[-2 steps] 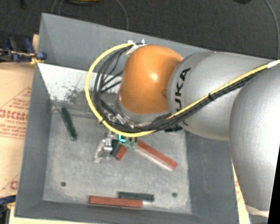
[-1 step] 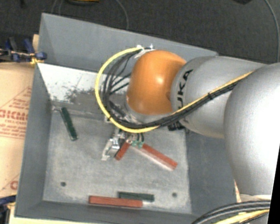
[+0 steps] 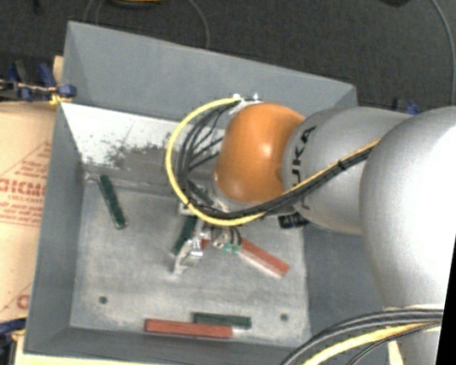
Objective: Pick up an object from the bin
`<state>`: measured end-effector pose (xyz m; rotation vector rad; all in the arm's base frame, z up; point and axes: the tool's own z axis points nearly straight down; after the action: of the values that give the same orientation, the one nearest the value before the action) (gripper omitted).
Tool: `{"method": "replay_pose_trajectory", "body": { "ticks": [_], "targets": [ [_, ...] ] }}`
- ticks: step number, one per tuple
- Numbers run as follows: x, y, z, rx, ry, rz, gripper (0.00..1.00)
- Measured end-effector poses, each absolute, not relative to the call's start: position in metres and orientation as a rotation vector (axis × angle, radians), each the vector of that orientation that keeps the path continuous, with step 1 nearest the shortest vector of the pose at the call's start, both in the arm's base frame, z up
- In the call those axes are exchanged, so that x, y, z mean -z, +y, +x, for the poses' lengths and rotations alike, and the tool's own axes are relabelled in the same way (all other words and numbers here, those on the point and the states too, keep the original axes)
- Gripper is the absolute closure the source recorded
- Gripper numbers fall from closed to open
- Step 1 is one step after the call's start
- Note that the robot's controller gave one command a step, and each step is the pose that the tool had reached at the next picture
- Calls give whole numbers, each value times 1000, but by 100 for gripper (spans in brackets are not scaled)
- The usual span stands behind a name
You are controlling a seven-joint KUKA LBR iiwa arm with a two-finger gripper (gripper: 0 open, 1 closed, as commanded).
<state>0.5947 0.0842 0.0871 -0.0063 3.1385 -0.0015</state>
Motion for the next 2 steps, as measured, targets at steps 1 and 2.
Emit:
{"method": "replay_pose_trajectory", "body": {
  "ticks": [1, 2],
  "targets": [
    [-79, 69, 616, -2, 3138, 3, 0],
    [-80, 52, 610, -15, 3123, -382, 100]
  ]
}}
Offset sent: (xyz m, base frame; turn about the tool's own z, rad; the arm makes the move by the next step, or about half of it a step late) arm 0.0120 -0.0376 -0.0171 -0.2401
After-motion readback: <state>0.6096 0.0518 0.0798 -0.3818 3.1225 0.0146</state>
